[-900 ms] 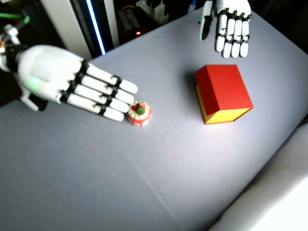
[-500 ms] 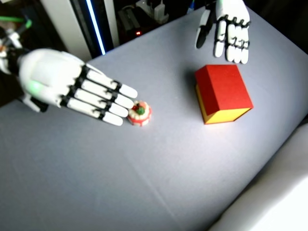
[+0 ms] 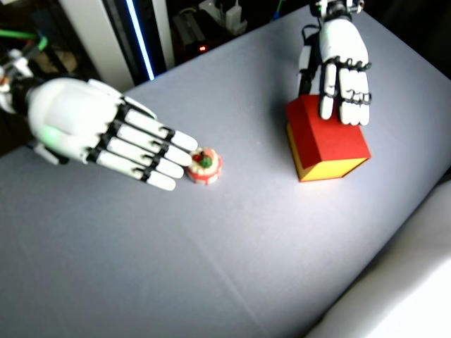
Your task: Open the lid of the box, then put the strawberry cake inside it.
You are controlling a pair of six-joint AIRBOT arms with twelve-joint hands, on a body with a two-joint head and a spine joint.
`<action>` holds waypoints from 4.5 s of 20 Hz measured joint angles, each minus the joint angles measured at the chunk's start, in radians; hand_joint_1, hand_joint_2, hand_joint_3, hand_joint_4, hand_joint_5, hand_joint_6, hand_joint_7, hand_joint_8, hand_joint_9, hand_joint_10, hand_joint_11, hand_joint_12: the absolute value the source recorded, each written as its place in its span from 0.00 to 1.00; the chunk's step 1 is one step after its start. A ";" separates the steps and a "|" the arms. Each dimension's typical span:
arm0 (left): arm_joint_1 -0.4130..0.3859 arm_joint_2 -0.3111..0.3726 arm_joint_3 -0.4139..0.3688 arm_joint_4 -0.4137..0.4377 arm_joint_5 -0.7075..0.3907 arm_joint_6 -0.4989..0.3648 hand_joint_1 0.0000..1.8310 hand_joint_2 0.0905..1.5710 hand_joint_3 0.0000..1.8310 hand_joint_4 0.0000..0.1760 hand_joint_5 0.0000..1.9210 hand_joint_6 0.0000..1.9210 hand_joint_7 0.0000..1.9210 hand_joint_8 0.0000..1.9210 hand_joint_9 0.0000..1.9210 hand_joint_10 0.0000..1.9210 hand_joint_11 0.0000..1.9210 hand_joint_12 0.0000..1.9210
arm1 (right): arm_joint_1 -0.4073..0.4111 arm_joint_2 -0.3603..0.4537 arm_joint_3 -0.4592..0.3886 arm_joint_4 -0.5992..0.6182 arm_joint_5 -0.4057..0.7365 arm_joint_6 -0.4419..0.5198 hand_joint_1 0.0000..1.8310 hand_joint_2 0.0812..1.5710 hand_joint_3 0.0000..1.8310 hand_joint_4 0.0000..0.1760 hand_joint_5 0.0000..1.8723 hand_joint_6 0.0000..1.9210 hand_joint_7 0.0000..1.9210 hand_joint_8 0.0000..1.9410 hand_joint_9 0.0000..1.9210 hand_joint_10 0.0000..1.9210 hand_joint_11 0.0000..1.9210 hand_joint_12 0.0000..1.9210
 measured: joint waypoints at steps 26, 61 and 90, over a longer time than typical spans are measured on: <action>-0.018 -0.021 0.042 -0.201 -0.163 -0.032 0.36 0.83 0.00 0.70 0.00 0.00 0.00 0.00 0.00 0.00 0.00 0.39 | -0.026 -0.002 0.000 0.016 0.019 0.011 0.32 0.84 0.00 0.00 0.00 0.00 0.00 0.00 0.00 0.00 0.00 0.00; 0.164 0.195 -0.110 -0.030 -0.261 -0.035 0.51 0.87 0.01 0.40 0.03 0.01 0.00 0.00 0.00 0.00 0.00 0.00 | 0.075 -0.041 0.060 -0.089 -0.098 0.062 0.41 0.77 0.00 0.00 0.00 0.00 0.00 0.00 0.00 0.00 0.00 0.00; 0.252 0.328 -0.247 0.291 -0.145 -0.116 0.30 0.89 0.00 0.41 0.05 0.01 0.00 0.00 0.00 0.00 0.00 0.00 | 0.514 -0.261 0.298 -0.351 -0.497 0.155 0.65 0.81 0.00 0.00 0.36 0.63 0.36 0.89 0.34 0.97 0.37 1.00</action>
